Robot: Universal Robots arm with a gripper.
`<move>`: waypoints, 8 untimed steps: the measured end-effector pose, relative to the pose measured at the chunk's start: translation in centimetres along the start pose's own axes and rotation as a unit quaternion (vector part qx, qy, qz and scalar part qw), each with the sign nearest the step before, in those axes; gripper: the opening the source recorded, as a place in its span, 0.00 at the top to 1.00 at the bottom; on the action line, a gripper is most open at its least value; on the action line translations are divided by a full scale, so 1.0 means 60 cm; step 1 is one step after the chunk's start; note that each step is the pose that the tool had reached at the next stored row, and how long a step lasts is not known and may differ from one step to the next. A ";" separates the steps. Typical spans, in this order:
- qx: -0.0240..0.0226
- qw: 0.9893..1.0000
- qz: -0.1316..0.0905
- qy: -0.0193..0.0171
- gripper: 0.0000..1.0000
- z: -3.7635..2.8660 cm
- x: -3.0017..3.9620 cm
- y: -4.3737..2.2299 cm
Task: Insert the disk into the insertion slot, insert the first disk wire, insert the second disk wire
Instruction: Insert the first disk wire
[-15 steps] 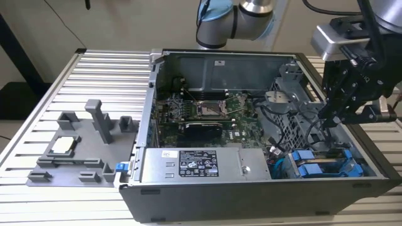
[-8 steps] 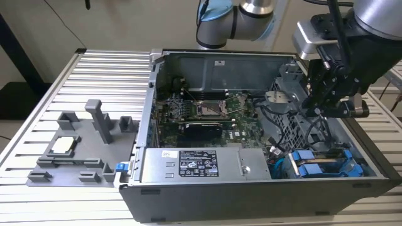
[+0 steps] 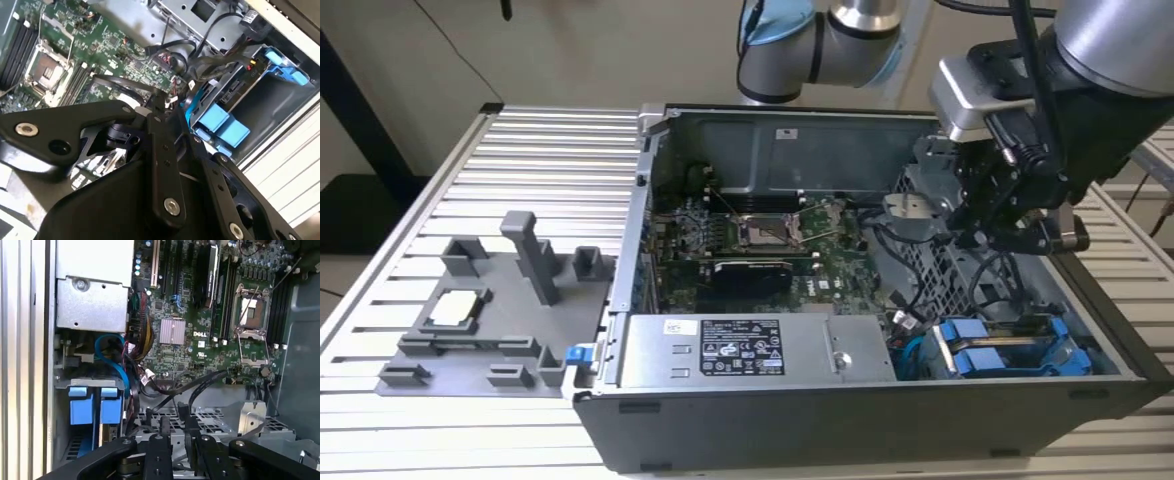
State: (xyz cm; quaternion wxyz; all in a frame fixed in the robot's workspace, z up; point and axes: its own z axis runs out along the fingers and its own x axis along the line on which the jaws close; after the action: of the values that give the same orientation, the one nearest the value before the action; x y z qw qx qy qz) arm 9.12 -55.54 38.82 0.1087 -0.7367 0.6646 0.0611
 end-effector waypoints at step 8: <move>-0.010 0.999 -0.044 -0.003 0.73 0.013 0.002 0.006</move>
State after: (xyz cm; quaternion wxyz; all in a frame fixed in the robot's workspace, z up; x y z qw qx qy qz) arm 8.81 -55.48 38.03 0.1065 -0.7663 0.6302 0.0651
